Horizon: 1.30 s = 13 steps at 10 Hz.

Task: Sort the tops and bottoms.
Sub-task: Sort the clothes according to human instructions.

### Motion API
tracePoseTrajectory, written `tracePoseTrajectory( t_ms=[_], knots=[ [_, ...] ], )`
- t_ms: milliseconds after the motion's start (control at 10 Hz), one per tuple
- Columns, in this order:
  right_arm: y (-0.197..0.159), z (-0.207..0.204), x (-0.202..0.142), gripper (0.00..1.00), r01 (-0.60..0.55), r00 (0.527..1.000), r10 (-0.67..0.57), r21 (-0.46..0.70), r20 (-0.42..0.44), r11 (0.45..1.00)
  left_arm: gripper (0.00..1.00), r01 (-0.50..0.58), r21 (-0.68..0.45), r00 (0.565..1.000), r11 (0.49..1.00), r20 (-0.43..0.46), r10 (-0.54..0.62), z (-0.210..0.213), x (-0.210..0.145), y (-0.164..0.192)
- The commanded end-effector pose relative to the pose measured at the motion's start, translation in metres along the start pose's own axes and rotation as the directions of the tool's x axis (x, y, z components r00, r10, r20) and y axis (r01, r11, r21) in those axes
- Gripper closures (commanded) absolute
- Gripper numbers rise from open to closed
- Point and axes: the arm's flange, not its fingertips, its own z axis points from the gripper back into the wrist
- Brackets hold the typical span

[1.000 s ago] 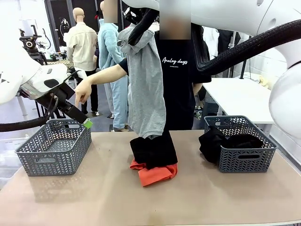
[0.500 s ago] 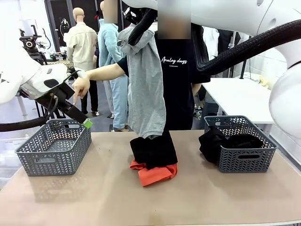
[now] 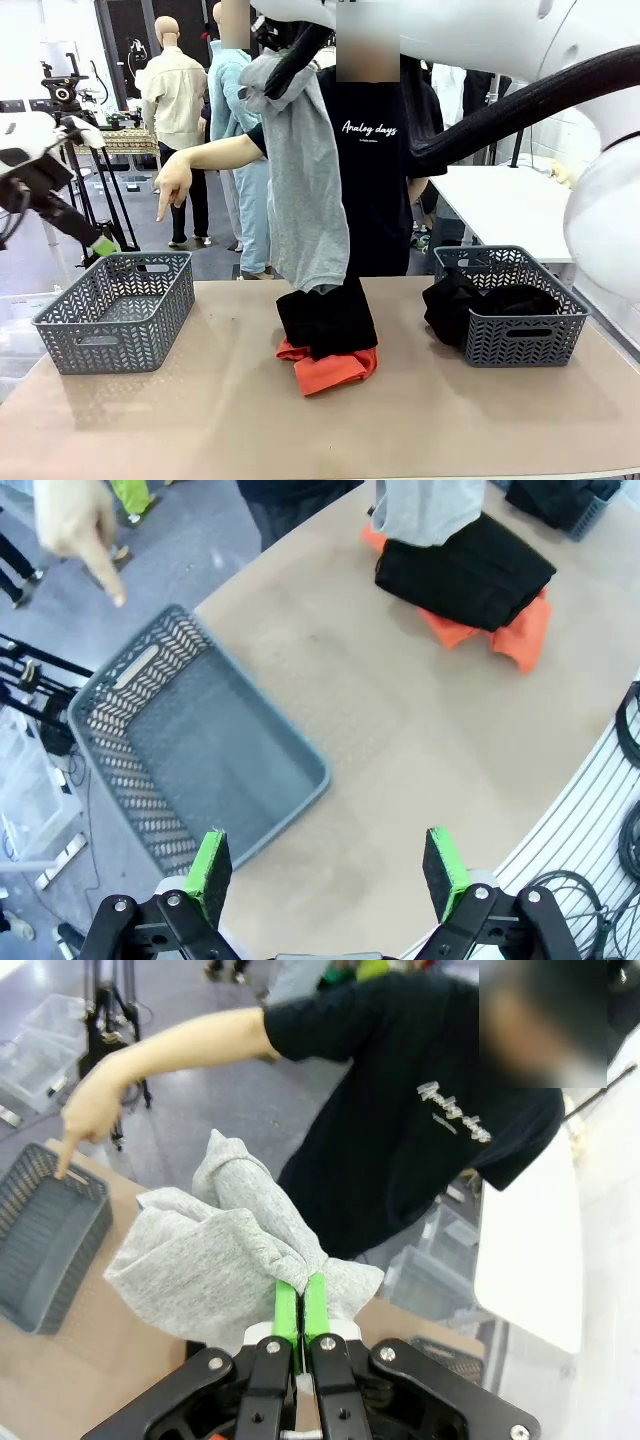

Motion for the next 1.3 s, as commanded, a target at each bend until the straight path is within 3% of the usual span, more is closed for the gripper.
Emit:
tracePoseTrajectory(
  t_ms=[0,300,600,700,1200],
  knots=[
    [0.026,-0.003,0.062,1.0,-0.08,0.992,0.074,0.056,0.101,0.995,0.0,0.024,-0.005,1.0,1.0,-0.006,-0.024,0.015,-0.009,0.003],
    [0.074,-0.016,0.131,1.0,-0.224,0.957,0.189,0.146,0.221,0.964,0.0,-0.008,-0.002,1.0,1.0,0.01,0.008,0.016,-0.009,0.004],
    [0.1,-0.019,0.167,1.0,-0.277,0.922,0.205,0.19,0.329,0.942,0.0,-0.008,-0.002,1.0,1.0,0.01,0.008,0.016,-0.009,0.004],
    [0.083,-0.01,0.019,1.0,-0.245,0.945,0.198,0.163,0.261,0.956,0.0,-0.008,-0.002,1.0,1.0,0.01,0.008,0.016,-0.009,0.004],
    [0.083,-0.01,0.019,1.0,-0.245,0.945,0.198,0.163,0.261,0.956,0.0,-0.008,-0.002,1.0,1.0,0.01,0.008,0.016,-0.009,0.004]
  ],
)
